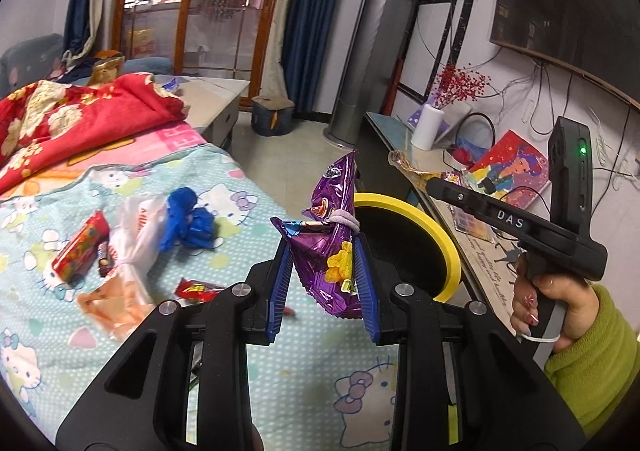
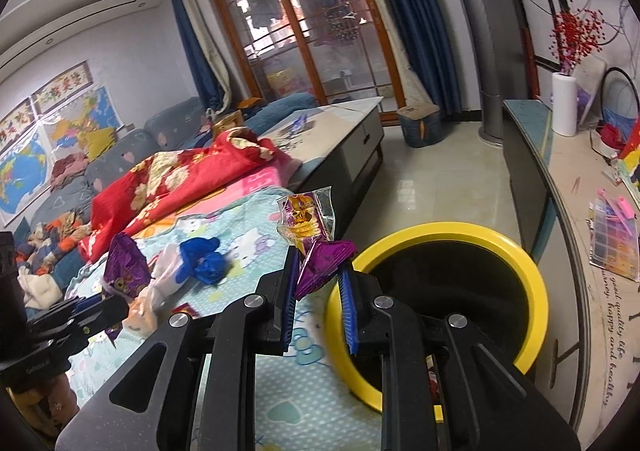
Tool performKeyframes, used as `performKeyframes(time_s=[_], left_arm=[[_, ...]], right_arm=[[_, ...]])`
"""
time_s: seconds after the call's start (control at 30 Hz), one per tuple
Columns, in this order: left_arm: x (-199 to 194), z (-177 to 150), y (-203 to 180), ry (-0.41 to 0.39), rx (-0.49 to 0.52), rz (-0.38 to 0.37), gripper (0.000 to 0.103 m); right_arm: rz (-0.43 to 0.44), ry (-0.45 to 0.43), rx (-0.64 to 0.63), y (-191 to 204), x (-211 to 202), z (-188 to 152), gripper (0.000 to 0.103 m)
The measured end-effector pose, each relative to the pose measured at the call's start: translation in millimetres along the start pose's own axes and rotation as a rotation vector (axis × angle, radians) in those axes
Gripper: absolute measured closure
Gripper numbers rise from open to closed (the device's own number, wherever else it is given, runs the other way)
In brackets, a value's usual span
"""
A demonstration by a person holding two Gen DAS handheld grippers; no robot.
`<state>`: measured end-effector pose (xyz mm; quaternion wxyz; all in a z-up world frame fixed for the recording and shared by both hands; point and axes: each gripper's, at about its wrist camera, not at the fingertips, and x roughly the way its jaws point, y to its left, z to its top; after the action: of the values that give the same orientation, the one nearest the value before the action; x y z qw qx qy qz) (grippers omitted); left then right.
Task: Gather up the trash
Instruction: 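Carry both purple wrappers over the yellow-rimmed bin with both tools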
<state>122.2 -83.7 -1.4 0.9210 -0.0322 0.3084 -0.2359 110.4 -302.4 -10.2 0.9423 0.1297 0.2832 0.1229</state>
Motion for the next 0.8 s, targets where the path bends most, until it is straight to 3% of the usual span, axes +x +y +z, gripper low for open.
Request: performKeyframes(time_s=[0.8], left_arm=[[50.7,5.1,-44.5,0.065,0.045,-0.067,0.079]], right_arm=[[-0.131,0.020,0.113,-68.7,5.7,-5.4,0.084]])
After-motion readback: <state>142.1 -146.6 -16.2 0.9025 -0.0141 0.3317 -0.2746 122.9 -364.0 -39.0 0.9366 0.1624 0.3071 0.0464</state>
